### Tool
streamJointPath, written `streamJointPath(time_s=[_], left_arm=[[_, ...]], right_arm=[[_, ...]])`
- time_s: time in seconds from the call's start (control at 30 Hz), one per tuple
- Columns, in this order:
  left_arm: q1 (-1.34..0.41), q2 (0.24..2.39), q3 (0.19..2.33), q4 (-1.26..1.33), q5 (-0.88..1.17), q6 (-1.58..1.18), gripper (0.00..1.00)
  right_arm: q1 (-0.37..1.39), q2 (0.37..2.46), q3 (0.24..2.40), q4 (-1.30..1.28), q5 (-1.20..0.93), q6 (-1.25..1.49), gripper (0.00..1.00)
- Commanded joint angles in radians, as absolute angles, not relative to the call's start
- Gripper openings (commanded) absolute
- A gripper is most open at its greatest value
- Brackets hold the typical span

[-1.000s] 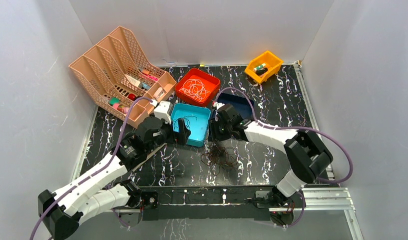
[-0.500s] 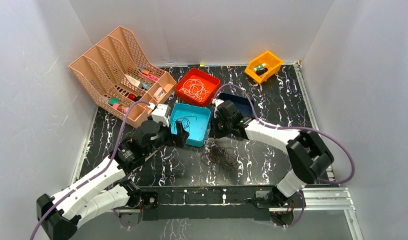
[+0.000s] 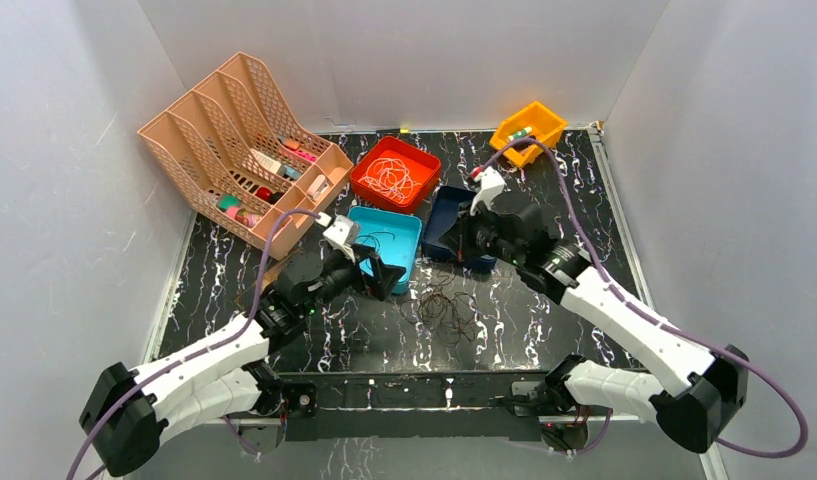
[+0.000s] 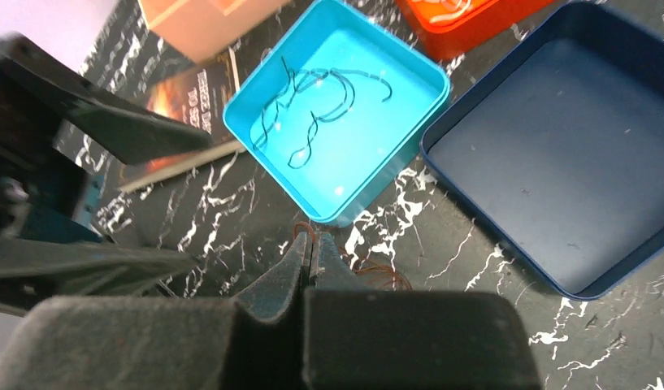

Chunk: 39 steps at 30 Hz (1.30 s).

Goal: Untangle the cables

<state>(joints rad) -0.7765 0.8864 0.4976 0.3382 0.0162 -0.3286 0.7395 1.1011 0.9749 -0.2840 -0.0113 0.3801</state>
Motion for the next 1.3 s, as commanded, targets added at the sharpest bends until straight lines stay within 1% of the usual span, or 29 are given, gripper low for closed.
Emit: streamJointPath(time_s=[0.0, 0.3, 0.53, 0.77, 0.8, 0.87, 0.97, 1.03, 1.1, 1.13, 1.17, 1.27], left_arm=[[-0.825, 0.938, 0.461, 0.697, 0.056, -0.247, 0.98], [-0.994, 1.11, 0.509, 0.886, -0.045, -0.063, 0.98], [-1.051, 1.212, 0.534, 0.999, -0.071, -0.006, 0.98], [-1.06, 1.351, 0.585, 1.086, -0.106, 0.037, 0.98], [-1.06, 1.362, 0.59, 1.089, -0.107, 0.042, 0.93], [-1.06, 1.411, 0.596, 1.089, -0.113, 0.04, 0.8], [-1.062, 1.444, 0.581, 1.09, -0.11, 0.008, 0.63], [-1.063, 1.455, 0.565, 1.09, -0.099, -0.018, 0.53], [-1.065, 1.469, 0.552, 1.09, -0.091, -0.042, 0.37], [-1.067, 1.475, 0.545, 1.089, -0.085, -0.054, 0.32], [-1.068, 1.482, 0.54, 1.09, -0.084, -0.069, 0.3], [-1.071, 1.504, 0.53, 1.093, -0.084, -0.104, 0.29]], right_arm=[[0.735, 1.01, 1.055, -0.293, 0.087, 0.444, 0.0], [0.736, 0.949, 1.077, -0.247, 0.121, 0.553, 0.0], [0.735, 0.949, 1.088, -0.242, 0.115, 0.561, 0.0], [0.735, 0.959, 1.104, -0.232, 0.051, 0.576, 0.0], [0.735, 0.958, 1.108, -0.232, 0.048, 0.578, 0.0], [0.736, 0.95, 1.118, -0.232, 0.044, 0.583, 0.0], [0.735, 0.935, 1.141, -0.241, 0.052, 0.583, 0.0], [0.735, 0.921, 1.167, -0.252, 0.069, 0.576, 0.0], [0.735, 0.912, 1.197, -0.263, 0.084, 0.564, 0.0], [0.735, 0.907, 1.212, -0.268, 0.09, 0.558, 0.0], [0.736, 0.905, 1.229, -0.274, 0.098, 0.552, 0.0], [0.736, 0.898, 1.279, -0.284, 0.11, 0.536, 0.0]])
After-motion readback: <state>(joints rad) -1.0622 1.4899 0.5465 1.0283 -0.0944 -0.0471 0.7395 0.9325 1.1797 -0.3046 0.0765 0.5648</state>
